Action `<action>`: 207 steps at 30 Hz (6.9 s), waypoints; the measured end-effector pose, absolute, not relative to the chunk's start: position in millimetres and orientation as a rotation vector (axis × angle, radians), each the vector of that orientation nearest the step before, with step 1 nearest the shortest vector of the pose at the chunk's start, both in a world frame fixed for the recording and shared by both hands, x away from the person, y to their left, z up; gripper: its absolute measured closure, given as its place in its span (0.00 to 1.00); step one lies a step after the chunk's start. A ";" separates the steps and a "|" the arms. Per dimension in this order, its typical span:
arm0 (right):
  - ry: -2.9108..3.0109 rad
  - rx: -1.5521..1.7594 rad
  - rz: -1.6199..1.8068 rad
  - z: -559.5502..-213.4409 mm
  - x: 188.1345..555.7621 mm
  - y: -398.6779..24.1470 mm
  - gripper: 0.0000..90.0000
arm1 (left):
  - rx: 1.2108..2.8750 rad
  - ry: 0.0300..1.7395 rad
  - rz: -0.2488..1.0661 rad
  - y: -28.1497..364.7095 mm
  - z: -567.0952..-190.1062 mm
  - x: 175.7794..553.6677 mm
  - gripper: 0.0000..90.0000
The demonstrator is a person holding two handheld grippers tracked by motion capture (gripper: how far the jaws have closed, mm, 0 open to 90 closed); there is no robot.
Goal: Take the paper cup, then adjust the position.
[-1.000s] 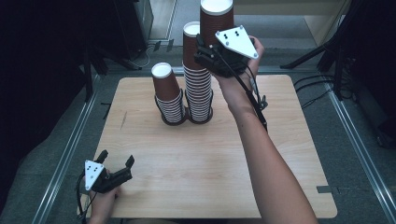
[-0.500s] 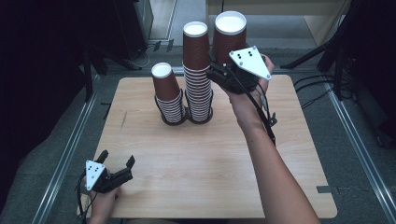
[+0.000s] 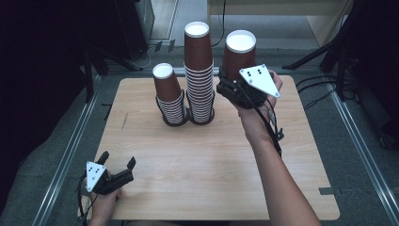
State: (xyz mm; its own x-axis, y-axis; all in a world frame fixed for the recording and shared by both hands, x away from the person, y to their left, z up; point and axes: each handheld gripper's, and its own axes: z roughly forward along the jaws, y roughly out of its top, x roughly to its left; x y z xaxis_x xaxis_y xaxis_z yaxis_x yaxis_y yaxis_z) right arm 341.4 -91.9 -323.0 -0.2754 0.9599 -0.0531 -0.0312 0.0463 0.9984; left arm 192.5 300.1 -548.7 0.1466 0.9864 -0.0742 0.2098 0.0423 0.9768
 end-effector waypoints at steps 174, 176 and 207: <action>1.716 -0.129 0.870 -502.6 292.5 -37.5 0.09 | 1.604 0.736 0.492 162.5 -461.0 263.2 0.25; 1.719 -0.109 0.868 -501.8 292.6 -37.1 0.04 | 1.602 0.738 0.501 162.9 -460.8 262.9 0.25; 1.736 0.201 0.971 -505.5 284.0 -73.6 0.05 | 1.533 0.765 0.517 179.3 -460.1 262.7 0.25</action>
State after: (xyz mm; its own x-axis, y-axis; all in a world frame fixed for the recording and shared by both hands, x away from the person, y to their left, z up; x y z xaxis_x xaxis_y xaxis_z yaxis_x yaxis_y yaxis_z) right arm 284.0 -73.6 -505.5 -0.4012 0.5653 -0.7208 -0.3179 0.6520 0.6883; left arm 262.7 179.3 -460.1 0.6758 0.7278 -0.1165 0.1639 0.0057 0.9865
